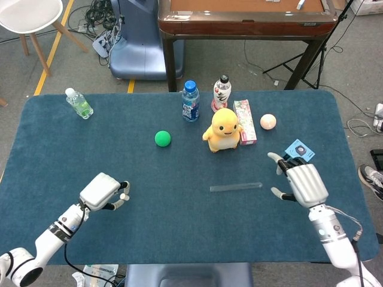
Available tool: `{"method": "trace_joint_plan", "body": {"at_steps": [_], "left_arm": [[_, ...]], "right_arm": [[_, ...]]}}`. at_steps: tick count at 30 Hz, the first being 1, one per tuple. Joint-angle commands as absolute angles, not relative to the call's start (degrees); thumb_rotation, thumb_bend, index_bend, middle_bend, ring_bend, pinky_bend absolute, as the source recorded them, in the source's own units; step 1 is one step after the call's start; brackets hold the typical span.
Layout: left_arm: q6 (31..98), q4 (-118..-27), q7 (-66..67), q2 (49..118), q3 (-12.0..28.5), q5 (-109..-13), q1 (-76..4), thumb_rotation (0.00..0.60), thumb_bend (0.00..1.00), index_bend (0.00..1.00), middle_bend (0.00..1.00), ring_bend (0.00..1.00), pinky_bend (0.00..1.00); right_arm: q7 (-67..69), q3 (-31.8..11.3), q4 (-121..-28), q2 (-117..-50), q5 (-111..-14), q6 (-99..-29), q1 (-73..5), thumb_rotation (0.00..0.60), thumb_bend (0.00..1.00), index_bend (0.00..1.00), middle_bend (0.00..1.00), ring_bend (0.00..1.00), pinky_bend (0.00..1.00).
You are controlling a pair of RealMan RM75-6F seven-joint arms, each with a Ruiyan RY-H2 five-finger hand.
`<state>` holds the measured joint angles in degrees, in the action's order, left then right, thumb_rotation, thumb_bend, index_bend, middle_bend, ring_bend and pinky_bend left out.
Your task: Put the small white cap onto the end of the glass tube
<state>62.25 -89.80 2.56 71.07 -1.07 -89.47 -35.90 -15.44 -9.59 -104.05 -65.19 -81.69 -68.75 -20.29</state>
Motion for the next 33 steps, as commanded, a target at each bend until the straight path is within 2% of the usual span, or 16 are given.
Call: {"method": "trace_joint_plan", "body": {"at_steps": [1, 4, 9, 23, 33], "left_arm": [[63.12, -90.58, 3.33, 70.43, -0.82, -88.85, -35.03, 0.6, 0.31, 0.53, 1.0, 1.0, 0.99], [63.78, -91.14, 3.69, 70.0, -0.73, -88.53, -34.32, 0.6, 0.31, 0.53, 1.0, 1.0, 0.99], [64.2, -91.83, 4.06, 69.46, -0.69, -88.29, -33.56, 0.6, 0.31, 0.53, 1.0, 1.0, 0.99], [64.1, -92.42, 4.0, 69.37, -0.59, -88.5, -32.55, 0.6, 0.3, 0.53, 1.0, 1.0, 0.99], [63.45, -92.56, 4.28, 69.44, -0.55, -88.77, -32.42, 0.6, 0.31, 0.53, 1.0, 1.0, 0.99]], "right_arm": [[-18.37, -10.63, -104.22, -66.95, -78.9, -64.29, -23.96, 0.6, 0.18, 0.3, 0.73, 0.75, 0.69], [-20.06, -10.95, -103.28, -68.38, -76.55, -60.98, -26.48, 0.6, 0.18, 0.36, 0.83, 0.87, 0.84], [-22.24, -11.21, -100.67, -71.16, -72.4, -56.78, -29.92, 0.6, 0.18, 0.4, 0.93, 0.98, 0.94], [-28.74, -9.99, -91.93, -79.8, -61.22, -49.31, -37.81, 0.6, 0.18, 0.46, 0.98, 1.0, 0.98], [-30.45, -8.86, -84.4, -86.39, -55.98, -46.38, -42.1, 0.6, 0.27, 0.51, 0.98, 1.0, 0.98]]}}
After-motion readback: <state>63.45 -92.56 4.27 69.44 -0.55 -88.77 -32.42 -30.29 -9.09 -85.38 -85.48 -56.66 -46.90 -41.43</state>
